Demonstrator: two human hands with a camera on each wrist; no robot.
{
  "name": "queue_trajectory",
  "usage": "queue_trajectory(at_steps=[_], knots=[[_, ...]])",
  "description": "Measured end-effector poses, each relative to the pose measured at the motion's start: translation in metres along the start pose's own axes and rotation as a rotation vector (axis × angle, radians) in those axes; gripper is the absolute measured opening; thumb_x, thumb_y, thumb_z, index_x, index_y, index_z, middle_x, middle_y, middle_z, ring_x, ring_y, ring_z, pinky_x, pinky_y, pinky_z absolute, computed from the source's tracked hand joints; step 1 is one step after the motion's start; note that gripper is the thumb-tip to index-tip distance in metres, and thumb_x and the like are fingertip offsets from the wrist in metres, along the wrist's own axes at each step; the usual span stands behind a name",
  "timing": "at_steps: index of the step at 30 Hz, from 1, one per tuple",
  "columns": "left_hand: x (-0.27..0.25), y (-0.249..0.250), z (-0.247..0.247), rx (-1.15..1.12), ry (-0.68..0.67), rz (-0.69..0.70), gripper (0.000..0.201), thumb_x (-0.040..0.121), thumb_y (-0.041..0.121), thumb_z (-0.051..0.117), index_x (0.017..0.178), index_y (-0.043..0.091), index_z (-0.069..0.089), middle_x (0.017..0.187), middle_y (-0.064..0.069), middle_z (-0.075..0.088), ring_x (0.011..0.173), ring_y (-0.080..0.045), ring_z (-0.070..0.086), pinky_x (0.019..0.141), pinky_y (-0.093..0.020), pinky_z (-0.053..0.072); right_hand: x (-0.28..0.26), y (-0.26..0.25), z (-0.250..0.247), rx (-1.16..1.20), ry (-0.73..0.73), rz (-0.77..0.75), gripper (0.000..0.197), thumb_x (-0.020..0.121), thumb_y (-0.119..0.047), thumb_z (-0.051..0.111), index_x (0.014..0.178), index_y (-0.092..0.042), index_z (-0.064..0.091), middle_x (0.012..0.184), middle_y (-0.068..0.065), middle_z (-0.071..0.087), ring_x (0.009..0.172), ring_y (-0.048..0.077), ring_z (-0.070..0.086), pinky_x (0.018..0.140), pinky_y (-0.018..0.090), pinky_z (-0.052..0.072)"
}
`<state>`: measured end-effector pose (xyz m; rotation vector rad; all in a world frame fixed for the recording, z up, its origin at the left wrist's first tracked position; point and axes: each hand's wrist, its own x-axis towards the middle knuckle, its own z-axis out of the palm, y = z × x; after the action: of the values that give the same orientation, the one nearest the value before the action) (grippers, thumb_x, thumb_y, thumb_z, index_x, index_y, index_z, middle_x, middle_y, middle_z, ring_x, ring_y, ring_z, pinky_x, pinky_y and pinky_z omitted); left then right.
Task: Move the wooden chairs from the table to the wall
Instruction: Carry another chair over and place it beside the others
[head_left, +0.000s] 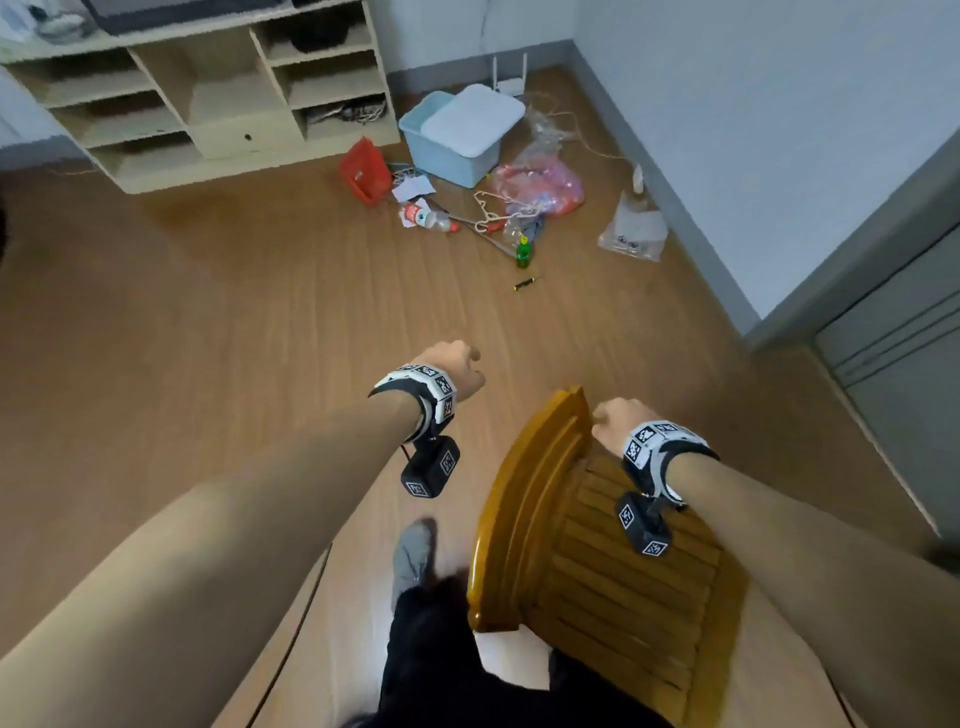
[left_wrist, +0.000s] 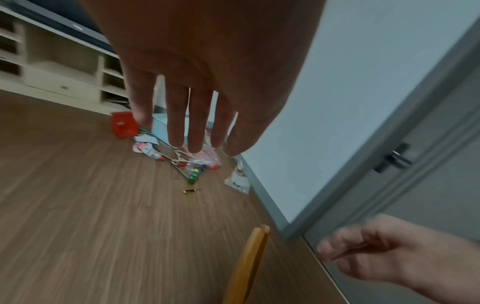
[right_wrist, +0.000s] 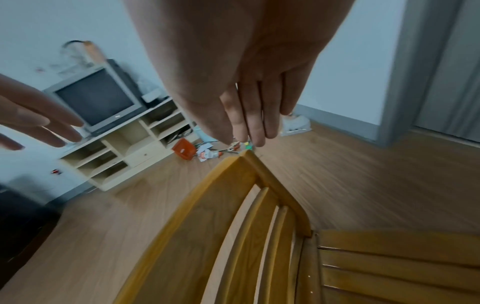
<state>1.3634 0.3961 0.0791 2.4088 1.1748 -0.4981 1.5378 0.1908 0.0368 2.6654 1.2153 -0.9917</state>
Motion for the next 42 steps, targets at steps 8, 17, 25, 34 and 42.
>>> queue_trajectory(at_steps=[8,17,25,34,42], knots=[[0.122,0.058,-0.022,0.260,-0.115,0.510,0.046,0.095,0.036,0.054,0.138,0.020,0.057,0.135,-0.007,0.062,0.119,-0.030,0.059,0.101,-0.041,0.049,0.004,-0.006,0.031,0.246,0.045,0.430,0.042,0.098,-0.028,0.049,0.136,-0.017,0.060,0.133,0.009,0.064,0.114,0.030,0.063,0.094,0.038,0.054],[0.097,0.102,-0.002,0.453,-0.296,0.920,0.048,0.094,0.033,0.056,0.139,0.020,0.056,0.138,-0.004,0.060,0.121,-0.026,0.059,0.102,-0.038,0.048,-0.070,-0.046,0.077,0.504,0.099,0.813,0.047,0.102,-0.031,0.047,0.147,-0.018,0.051,0.146,0.010,0.053,0.131,0.031,0.053,0.103,0.040,0.048],[0.072,0.101,0.031,0.569,-0.305,1.108,0.047,0.094,0.035,0.057,0.140,0.023,0.055,0.139,0.000,0.060,0.123,-0.024,0.059,0.104,-0.040,0.047,-0.092,-0.082,0.126,0.704,0.164,0.947,0.047,0.098,-0.029,0.049,0.144,-0.019,0.055,0.140,0.010,0.059,0.120,0.032,0.061,0.094,0.038,0.054],[0.105,0.112,0.072,0.679,-0.427,1.243,0.044,0.092,0.030,0.059,0.136,0.022,0.061,0.136,-0.003,0.061,0.118,-0.025,0.061,0.096,-0.032,0.049,-0.069,-0.130,0.172,0.978,0.207,1.191,0.045,0.095,-0.027,0.051,0.139,-0.019,0.059,0.137,0.009,0.061,0.118,0.030,0.061,0.096,0.037,0.052],[0.151,0.096,0.089,0.989,-0.475,1.504,0.038,0.088,0.033,0.057,0.125,0.035,0.064,0.113,-0.003,0.066,0.088,-0.026,0.065,0.064,-0.029,0.047,-0.019,-0.201,0.182,1.149,0.314,1.346,0.032,0.098,-0.031,0.042,0.107,-0.019,0.070,0.101,0.012,0.072,0.086,0.031,0.067,0.071,0.035,0.054]])
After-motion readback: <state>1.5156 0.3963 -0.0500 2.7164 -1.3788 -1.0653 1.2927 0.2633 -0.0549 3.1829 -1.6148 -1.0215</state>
